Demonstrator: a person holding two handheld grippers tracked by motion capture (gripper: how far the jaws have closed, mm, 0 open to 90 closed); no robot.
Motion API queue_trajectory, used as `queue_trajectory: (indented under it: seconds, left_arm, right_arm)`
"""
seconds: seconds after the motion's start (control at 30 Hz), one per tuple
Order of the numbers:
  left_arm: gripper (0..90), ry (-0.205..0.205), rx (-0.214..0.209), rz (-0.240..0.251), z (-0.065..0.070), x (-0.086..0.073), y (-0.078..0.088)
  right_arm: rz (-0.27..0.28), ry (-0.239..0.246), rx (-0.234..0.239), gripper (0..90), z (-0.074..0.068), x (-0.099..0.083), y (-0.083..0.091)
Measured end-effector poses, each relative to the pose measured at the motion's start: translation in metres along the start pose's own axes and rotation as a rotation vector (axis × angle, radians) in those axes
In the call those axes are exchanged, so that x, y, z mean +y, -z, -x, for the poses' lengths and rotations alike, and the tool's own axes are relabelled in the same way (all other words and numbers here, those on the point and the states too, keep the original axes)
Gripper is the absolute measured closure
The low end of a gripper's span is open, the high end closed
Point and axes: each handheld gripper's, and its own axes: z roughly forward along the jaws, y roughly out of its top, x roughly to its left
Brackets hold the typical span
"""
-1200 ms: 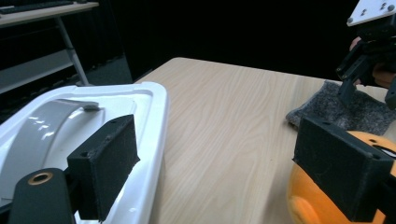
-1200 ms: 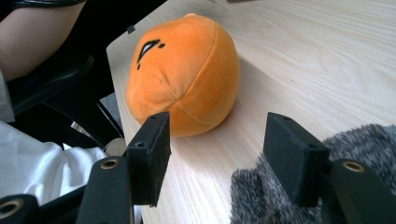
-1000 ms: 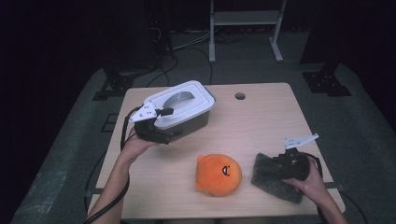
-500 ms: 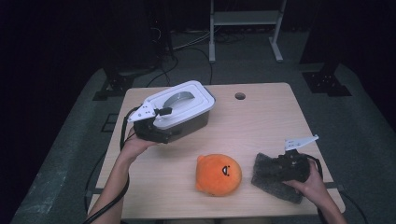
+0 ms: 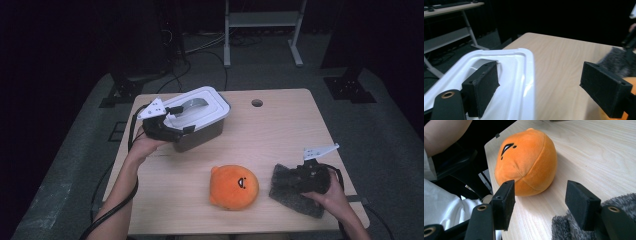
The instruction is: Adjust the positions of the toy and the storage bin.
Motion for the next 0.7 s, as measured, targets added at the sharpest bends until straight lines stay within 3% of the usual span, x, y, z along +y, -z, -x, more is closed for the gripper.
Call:
queue_trajectory:
  seconds: [0.27, 0.47, 0.7]
  left_arm:
    - [14.7, 0.024, 0.038, -0.019, -0.025, 0.0, -0.008]
    - [24.4, 0.018, 0.041, -0.038, -0.038, 0.002, -0.015]
    - [29.2, 0.036, 0.057, -0.079, -0.052, 0.004, -0.025]
  right_arm:
    - [-0.003, -0.012, 0.0, 39.8, 0.004, -0.002, 0.0]
    - [-0.008, -0.011, 0.0, 39.8, 0.004, -0.002, -0.002]
    - [-0.006, -0.008, 0.001, 39.7, 0.004, -0.003, -0.001]
